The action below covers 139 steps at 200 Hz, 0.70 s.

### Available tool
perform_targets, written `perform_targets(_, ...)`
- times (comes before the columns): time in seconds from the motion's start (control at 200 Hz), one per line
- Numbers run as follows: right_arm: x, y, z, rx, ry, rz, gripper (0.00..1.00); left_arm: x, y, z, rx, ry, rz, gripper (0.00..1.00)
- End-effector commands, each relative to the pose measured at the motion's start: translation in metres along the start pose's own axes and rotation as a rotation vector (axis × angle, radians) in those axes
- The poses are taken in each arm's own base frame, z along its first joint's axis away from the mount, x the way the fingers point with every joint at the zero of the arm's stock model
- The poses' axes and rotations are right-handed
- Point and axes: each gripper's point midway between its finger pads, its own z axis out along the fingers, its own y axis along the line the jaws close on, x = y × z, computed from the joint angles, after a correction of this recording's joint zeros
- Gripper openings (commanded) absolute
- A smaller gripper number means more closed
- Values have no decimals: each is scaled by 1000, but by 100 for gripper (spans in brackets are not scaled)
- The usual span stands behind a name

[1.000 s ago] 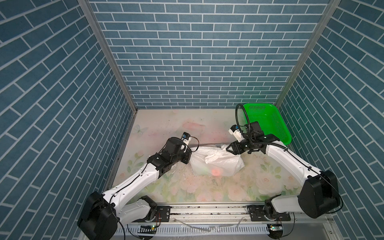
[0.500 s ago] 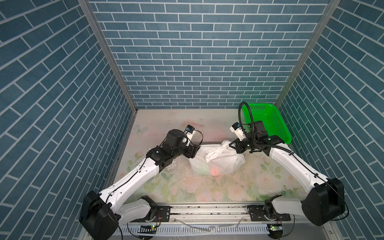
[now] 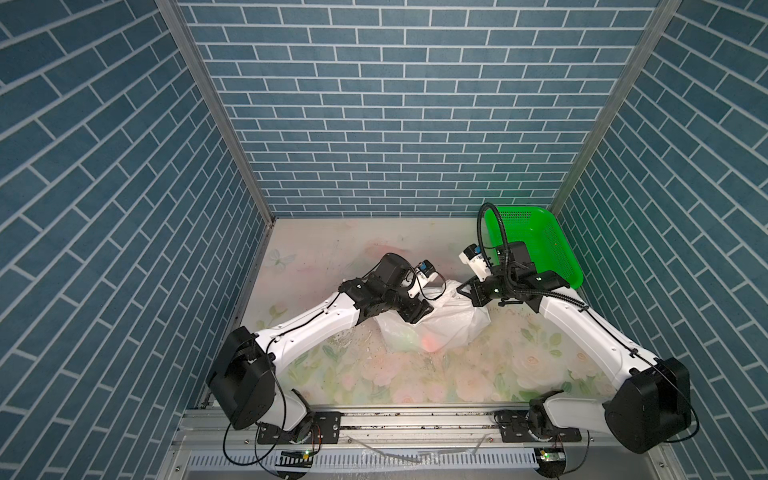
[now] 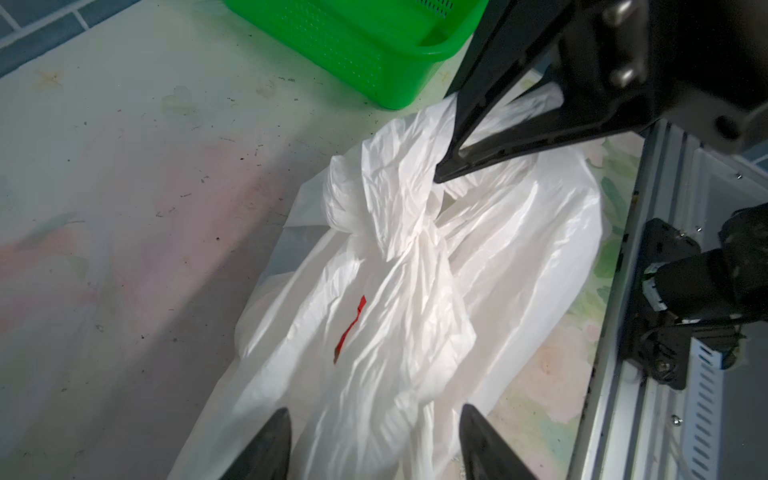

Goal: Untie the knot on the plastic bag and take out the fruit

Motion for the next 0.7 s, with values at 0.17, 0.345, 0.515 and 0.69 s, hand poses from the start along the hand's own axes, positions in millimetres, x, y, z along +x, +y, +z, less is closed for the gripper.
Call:
perform_targets(0.17, -15, 8, -11, -1, -64, -14, 0, -14, 3, -14, -46, -70, 32, 20)
perform_targets(0.345, -15, 0, -15, 49, -90, 13, 0, -6, 18, -30, -158, -72, 31, 0)
perform_targets(0.515, -7, -17, -23, 113, -123, 115, 0, 1, 42, -66, -316, -142, -1, 0)
perform_targets(0.69, 15, -46, -27, 183, -150, 318, 0, 19, 61, -98, -443, -195, -66, 0)
